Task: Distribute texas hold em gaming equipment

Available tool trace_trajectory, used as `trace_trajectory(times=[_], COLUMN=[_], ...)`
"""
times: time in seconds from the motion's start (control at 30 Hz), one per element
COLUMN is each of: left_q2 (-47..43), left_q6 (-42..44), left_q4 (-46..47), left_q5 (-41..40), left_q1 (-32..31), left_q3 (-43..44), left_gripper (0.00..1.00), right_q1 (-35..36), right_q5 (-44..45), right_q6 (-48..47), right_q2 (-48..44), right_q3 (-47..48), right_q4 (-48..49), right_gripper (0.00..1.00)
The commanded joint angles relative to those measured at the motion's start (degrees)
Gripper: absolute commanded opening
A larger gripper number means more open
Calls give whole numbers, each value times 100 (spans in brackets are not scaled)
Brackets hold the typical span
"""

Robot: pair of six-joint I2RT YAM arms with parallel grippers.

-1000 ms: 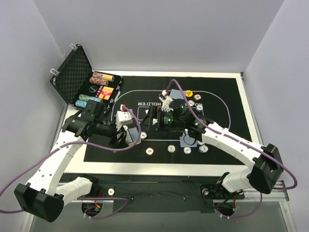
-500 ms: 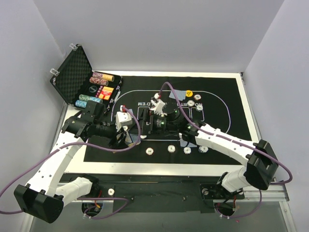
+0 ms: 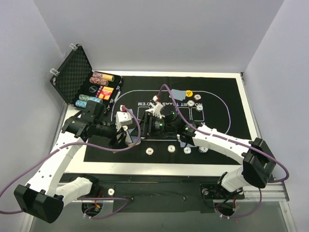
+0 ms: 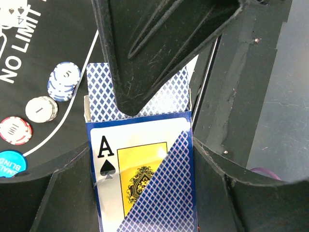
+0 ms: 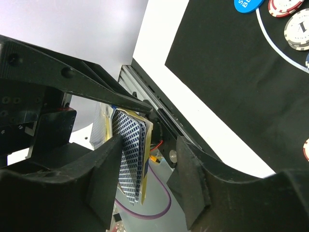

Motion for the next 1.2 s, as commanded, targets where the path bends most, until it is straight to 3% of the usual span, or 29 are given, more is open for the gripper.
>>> trace_trajectory(times=[0.0,0.37,0.8,1.17], left_q2=[-83,-74,-153,-127], left_q6=[-39,-65,-57,-57], left_q4=[218,244,332,402], left_q5=[174,191,235,95], left_q1=[14,14,14,14], left_q3=[151,195,124,115], left_gripper=[0,0,0,0], right_q1=[-37,-239,-336,-354], right_q5=[-90,-116,-81,86], right_q6=[208,472,507,524], right_q2=[-21,-275,-697,-1093], right_q3=[-214,-680,-882,-882], right_q4=[548,971,769,321], right_gripper=[41,31,32,22])
